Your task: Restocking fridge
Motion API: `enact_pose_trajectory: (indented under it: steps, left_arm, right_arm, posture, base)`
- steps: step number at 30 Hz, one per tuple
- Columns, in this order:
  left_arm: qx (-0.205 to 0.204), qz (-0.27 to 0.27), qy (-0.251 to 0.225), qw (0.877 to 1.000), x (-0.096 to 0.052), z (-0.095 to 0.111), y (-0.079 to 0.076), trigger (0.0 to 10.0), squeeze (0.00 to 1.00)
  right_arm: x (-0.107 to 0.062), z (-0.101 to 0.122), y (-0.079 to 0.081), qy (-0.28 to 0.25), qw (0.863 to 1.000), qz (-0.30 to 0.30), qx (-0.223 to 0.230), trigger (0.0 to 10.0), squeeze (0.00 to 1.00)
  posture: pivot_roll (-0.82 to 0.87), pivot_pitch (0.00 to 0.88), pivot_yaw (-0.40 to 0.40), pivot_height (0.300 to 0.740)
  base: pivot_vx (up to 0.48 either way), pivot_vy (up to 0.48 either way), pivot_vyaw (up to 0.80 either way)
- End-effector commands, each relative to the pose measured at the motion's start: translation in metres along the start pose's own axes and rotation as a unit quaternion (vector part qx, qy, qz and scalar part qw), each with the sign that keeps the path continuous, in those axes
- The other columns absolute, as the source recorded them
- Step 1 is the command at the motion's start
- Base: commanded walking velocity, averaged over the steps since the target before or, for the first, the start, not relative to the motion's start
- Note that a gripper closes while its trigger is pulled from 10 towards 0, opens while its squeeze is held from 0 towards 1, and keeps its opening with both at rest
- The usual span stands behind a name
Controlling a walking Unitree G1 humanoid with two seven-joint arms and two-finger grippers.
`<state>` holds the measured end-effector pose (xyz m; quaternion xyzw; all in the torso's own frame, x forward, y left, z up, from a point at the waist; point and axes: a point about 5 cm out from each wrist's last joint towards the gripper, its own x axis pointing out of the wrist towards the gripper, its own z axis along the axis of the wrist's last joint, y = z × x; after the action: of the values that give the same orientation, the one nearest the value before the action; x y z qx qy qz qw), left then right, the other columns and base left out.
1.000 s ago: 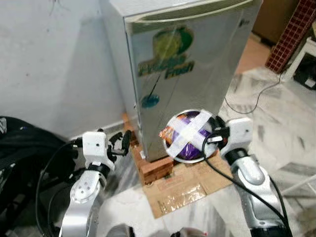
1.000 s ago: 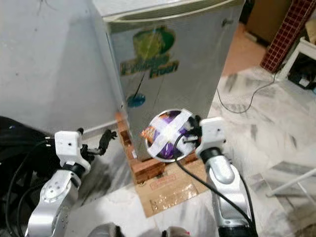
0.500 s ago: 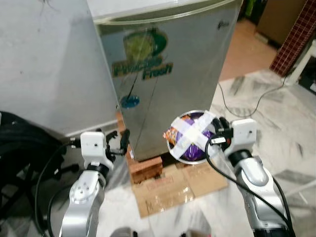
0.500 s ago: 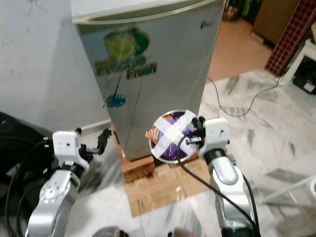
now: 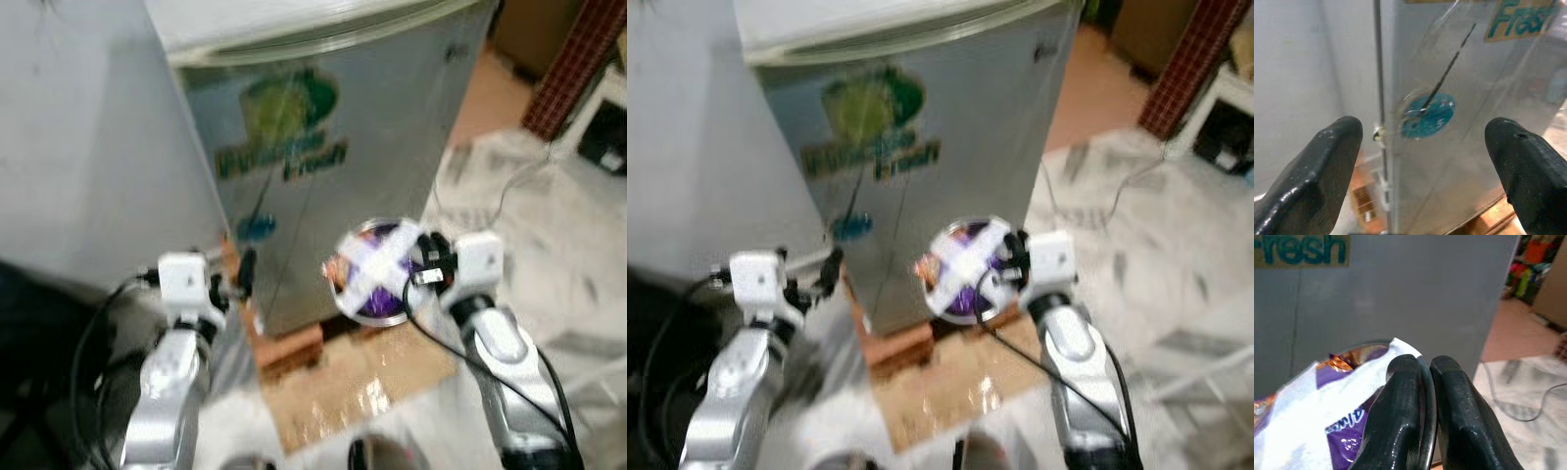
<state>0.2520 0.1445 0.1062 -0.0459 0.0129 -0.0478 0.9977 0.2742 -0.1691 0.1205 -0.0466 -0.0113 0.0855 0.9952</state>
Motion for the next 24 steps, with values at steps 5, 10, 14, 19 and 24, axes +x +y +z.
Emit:
enact_pose_trajectory:
  steps: [5,10,14,19,24]
  left_arm:
    - [0.018,0.037,0.009,0.999,-0.002,-0.003,0.015,10.0,0.00]
    - [0.020,0.047,0.016,0.999,0.009,-0.004,0.019,10.0,0.00]
    - [0.017,0.044,0.017,0.999,0.017,-0.004,0.021,10.0,0.00]
    - [0.020,0.025,0.021,0.999,0.037,-0.003,0.024,10.0,0.00]
    - [0.010,0.048,0.027,0.998,0.063,-0.002,0.035,10.0,0.00]
  right_arm:
    - [0.001,0.008,0.009,-0.021,1.000,0.017,0.006,10.0,0.00]
    - [0.000,0.008,0.008,-0.021,1.000,0.015,0.004,10.0,0.00]
    - [-0.001,0.009,0.008,-0.022,1.000,0.016,0.003,10.0,0.00]
    - [-0.003,0.010,0.007,-0.022,1.000,0.015,0.000,10.0,0.00]
    - [-0.006,0.011,0.004,-0.019,1.000,0.011,-0.002,10.0,0.00]
  posture:
    - [-0.02,0.107,0.030,0.740]
    - [-0.03,0.110,0.028,0.740]
    - [-0.04,0.112,0.028,0.740]
    - [-0.05,0.121,0.026,0.740]
    - [-0.07,0.138,0.027,0.740]
  base:
    - [0.000,0.000,0.00]
    - [0.000,0.000,0.00]
    - [0.000,0.000,0.00]
    - [0.000,0.000,0.00]
    - [0.000,0.000,0.00]
